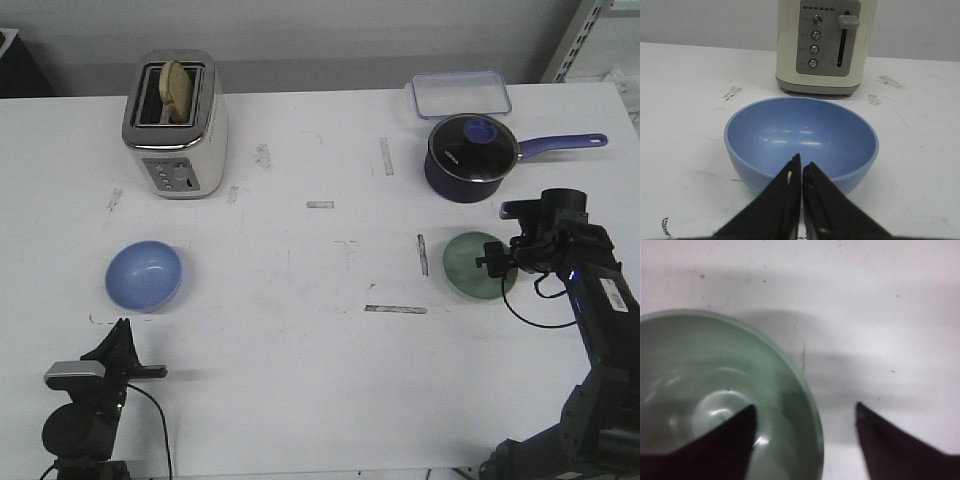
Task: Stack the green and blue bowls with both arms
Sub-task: 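Reach the right gripper to the pale green bowl rim and grasp it, then carry the green bowl with the right gripper toward the table center and set it down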
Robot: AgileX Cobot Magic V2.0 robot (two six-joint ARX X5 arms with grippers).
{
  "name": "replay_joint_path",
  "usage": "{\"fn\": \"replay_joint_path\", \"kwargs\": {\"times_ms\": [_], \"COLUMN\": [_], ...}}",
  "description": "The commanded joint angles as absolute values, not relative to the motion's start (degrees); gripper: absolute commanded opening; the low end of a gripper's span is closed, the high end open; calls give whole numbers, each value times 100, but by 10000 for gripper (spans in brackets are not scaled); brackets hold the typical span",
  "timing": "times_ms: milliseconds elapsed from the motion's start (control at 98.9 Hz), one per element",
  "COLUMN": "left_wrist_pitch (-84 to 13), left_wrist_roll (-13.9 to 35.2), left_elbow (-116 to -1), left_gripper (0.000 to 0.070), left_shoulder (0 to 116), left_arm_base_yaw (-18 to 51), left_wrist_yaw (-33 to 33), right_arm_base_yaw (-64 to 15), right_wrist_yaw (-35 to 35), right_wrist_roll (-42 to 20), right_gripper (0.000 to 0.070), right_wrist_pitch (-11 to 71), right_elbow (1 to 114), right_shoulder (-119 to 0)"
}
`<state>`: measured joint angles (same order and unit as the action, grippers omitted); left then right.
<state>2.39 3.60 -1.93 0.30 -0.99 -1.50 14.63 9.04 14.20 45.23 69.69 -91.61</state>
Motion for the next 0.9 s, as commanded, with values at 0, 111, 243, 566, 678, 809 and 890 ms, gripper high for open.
{"fn": "replay_joint_path", "kwargs": {"times_ms": [0, 111, 243, 566, 678, 809, 890], "left_wrist_pitch": [294, 294, 294, 298, 298, 298, 298], "left_wrist_roll": [370, 370, 370, 370, 370, 370, 370], "left_elbow": [-71, -71, -71, -71, -71, -71, -71], "left_gripper": [1, 1, 1, 1, 1, 1, 1], "left_shoulder": [23, 23, 23, 23, 23, 23, 23], "left_arm_base_yaw": [-99, -99, -99, -99, -99, -99, -99], "left_wrist_yaw": [-150, -150, -150, -150, -152, -150, -150], "right_arm_base_yaw": [1463, 1466, 1470, 1227, 845, 139, -381], "right_wrist_yaw": [921, 910, 902, 934, 1105, 1470, 1717], "right_wrist_roll": [1494, 1494, 1490, 1264, 1151, 814, 631], "right_gripper": [147, 5, 5, 5, 5, 5, 5], "right_wrist_pitch": [4501, 4499, 4440, 4698, 4836, 4847, 4755], "right_elbow": [7041, 7041, 7050, 7896, 8484, 9083, 9218], "right_shoulder": [-9330, -9345, -9343, -8785, -8586, -8545, -8545]}}
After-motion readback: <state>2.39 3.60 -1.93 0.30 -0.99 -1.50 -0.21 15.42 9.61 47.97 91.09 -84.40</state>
